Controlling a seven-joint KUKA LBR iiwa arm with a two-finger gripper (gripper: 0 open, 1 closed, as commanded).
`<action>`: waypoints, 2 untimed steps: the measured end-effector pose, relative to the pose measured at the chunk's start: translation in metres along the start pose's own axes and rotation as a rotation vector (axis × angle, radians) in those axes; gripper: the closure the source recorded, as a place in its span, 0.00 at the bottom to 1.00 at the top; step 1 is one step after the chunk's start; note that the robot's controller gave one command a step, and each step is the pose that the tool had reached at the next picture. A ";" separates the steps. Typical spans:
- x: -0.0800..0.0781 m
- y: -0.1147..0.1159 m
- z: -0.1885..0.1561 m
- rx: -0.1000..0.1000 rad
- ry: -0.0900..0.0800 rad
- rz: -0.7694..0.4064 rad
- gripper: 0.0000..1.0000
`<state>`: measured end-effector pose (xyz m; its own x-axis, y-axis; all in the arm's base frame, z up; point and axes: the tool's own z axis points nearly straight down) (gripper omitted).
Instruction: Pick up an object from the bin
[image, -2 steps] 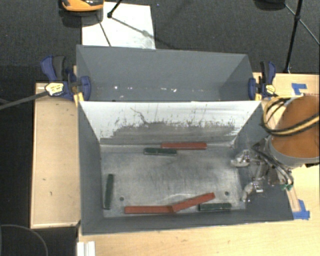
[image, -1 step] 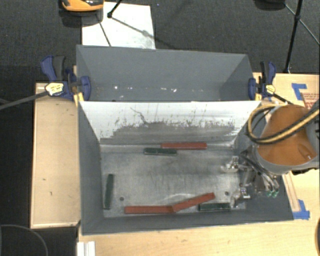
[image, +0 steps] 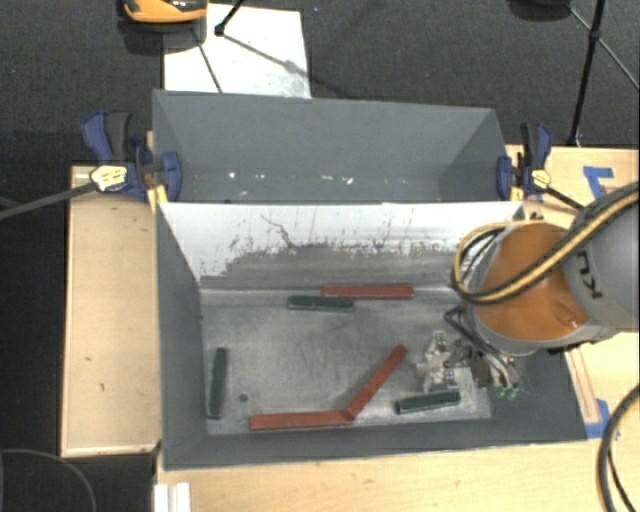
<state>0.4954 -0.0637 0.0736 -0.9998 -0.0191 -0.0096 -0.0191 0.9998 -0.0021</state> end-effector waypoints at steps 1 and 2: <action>-0.004 0.001 -0.002 0.000 -0.015 -0.001 0.00; -0.004 0.001 -0.002 0.000 -0.015 -0.005 0.00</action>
Offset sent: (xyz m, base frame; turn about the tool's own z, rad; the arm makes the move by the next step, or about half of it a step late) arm 0.0000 0.0000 0.0000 0.0000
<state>0.4993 -0.0627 0.0751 -0.9994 -0.0237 -0.0241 -0.0237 0.9997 -0.0024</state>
